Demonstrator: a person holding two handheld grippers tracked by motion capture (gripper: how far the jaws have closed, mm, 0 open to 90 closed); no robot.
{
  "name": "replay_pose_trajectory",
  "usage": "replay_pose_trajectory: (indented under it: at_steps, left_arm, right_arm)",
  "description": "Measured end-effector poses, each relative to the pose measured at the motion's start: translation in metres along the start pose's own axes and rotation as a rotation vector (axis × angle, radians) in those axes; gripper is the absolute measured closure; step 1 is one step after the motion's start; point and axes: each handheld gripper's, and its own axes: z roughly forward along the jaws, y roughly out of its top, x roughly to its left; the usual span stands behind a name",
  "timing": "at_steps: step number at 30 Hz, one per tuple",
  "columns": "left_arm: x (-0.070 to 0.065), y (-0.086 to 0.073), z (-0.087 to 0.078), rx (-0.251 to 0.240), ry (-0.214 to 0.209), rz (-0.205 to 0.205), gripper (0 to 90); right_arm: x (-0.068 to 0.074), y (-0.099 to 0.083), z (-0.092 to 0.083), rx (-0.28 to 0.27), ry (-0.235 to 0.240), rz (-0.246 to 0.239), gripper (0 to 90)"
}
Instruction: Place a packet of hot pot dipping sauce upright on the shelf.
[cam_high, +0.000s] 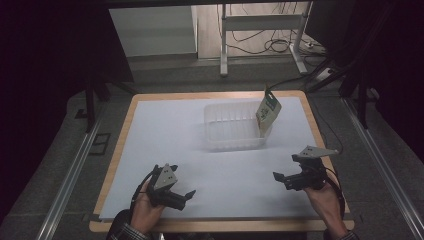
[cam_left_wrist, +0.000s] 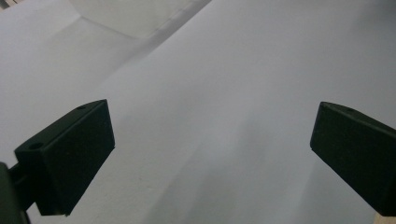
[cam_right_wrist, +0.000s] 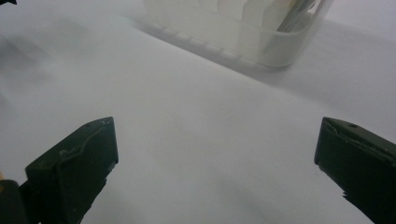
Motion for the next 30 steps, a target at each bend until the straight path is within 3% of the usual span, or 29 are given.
replay_pose_trajectory:
  at_steps: [21,30]
  left_arm:
    - [0.000,0.000,0.002,0.018,-0.019,-0.005,0.0]
    - [0.000,-0.001,0.002,0.029,-0.033,-0.020,0.0]
  right_arm:
    - [-0.005,-0.025,-0.005,0.088,-0.019,0.004,0.0]
    - [-0.013,-0.036,-0.003,0.128,-0.019,0.041,0.0]
